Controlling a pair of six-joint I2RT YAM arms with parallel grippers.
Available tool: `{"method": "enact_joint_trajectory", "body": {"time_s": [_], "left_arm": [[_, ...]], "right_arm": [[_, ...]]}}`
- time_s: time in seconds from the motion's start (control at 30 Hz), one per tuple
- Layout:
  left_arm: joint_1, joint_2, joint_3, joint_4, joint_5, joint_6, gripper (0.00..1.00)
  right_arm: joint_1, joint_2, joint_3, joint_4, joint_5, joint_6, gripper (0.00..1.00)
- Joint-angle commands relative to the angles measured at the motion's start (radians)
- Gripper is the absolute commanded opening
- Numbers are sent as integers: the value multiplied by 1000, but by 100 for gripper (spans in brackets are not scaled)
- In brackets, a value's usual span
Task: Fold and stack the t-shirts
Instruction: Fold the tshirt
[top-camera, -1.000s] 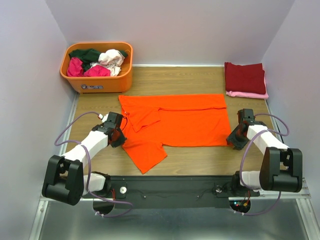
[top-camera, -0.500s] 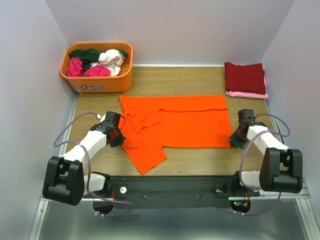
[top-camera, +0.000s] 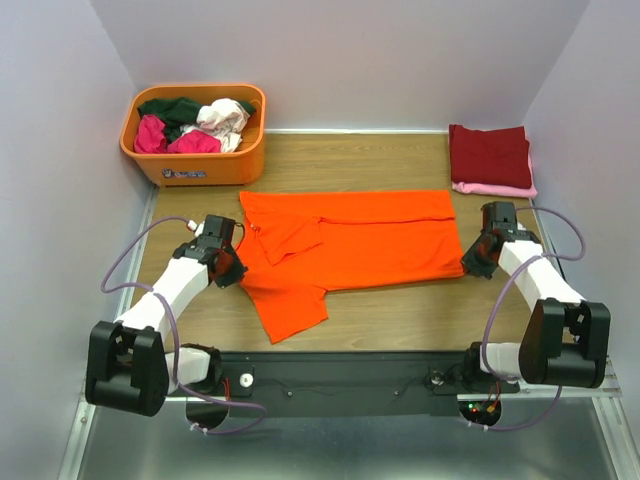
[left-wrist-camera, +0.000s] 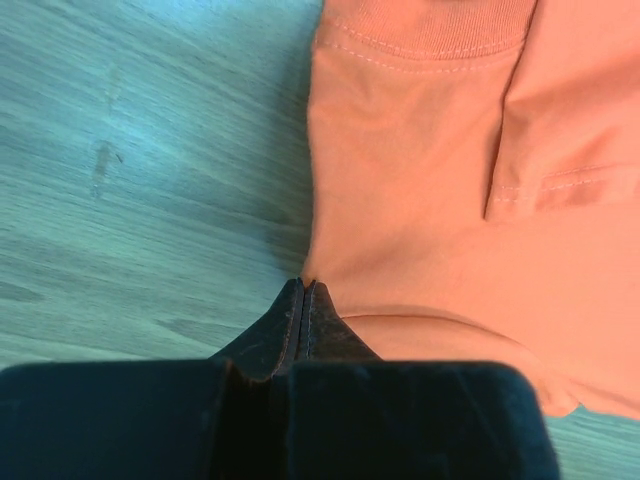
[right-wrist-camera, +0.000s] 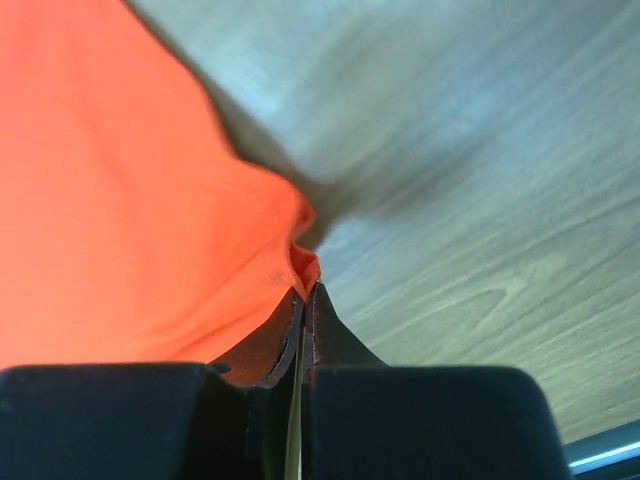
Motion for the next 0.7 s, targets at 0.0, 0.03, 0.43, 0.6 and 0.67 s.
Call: {"method": "enact_joint_trajectory", "body": {"time_s": [0.0,0.03,0.43,0.6,0.67], "left_arm": [[20,-5,58,-34,-22,34,0],[23,0,63,-34,-22,37,0],[46,92,162,-26,-8,69,0],[49,141,202,-19,1,78,0],[49,149,212,-19,1,78,0]], "right_arm": [[-7,-11,85,-21,9,-37,1],[-6,-5,95,-23,6,-43,1],[-6,144,237,-23,-28,-74,1],[-6,207,270,-23,-34,-87,1],[-6,218,286,-23,-35,-92,1]]}}
